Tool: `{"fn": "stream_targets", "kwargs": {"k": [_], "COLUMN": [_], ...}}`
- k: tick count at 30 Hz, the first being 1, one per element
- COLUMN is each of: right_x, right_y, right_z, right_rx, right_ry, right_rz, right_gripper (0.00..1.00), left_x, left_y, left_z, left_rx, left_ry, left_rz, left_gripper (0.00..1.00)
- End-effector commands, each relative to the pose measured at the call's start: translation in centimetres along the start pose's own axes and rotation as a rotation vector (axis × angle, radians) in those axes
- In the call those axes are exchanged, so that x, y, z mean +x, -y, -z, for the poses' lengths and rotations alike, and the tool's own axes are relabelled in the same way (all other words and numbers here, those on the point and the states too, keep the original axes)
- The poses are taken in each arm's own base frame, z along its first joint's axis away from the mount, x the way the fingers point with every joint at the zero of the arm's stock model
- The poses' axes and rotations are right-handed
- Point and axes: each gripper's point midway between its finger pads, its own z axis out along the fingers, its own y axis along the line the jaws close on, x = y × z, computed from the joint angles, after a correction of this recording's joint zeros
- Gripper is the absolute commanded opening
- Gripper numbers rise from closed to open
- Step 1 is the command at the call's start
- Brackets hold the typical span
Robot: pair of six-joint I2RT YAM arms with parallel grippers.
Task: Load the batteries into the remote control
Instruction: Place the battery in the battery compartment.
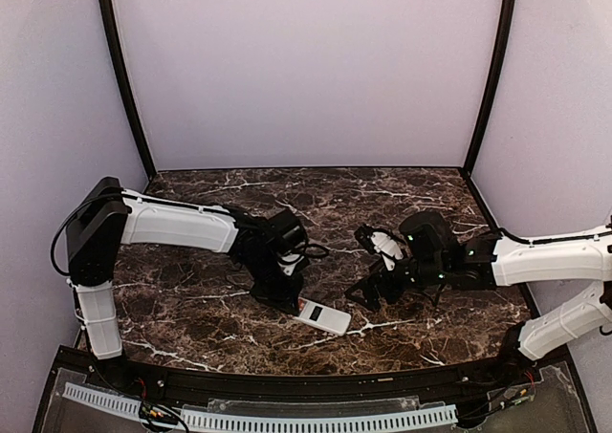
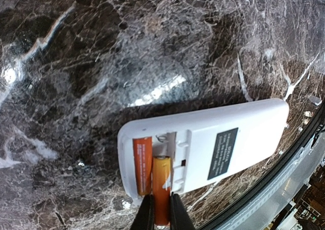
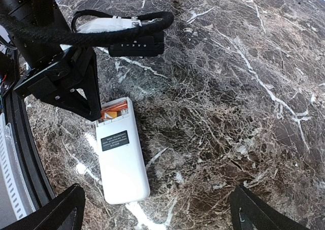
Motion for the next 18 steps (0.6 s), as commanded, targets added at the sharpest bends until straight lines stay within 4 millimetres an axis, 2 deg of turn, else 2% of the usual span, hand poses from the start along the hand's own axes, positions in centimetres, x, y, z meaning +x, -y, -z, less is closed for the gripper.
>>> {"fn": "stream_targets", "kwargs": {"k": [1,8,15,18], "right_x": [-0.6,-0.5,-0.5,-0.6], "right_y": [-0.1,-0.2,-0.2,-0.3], "right_z": [0.2,0.0,-0.2,-0.2], "right_rx": [-0.011,-0.018,-0.023,-0.023], "right_ry": [0.033,0.022,0.009,0.005], "right_rz": [-0.009,-0.003,0.003,0.007], "right_gripper": [0.98,0.99,0.99,0.99], "left_x": [-0.3,-0.9,-0.9,-0.9], "left_y": [0.0,0.4,1.2,1.7], "left_z": [0.3,0.6,0.9,1.5], "left_rx": [-0.038,-0.044,-0.011,0.013], "left_ry": [0.004,0.024,0.033,0.041], "left_rz": [-0.012,-0.033,-0.063,-0.078], "left_gripper": [0.01,0.10,0.28,0.30]}}
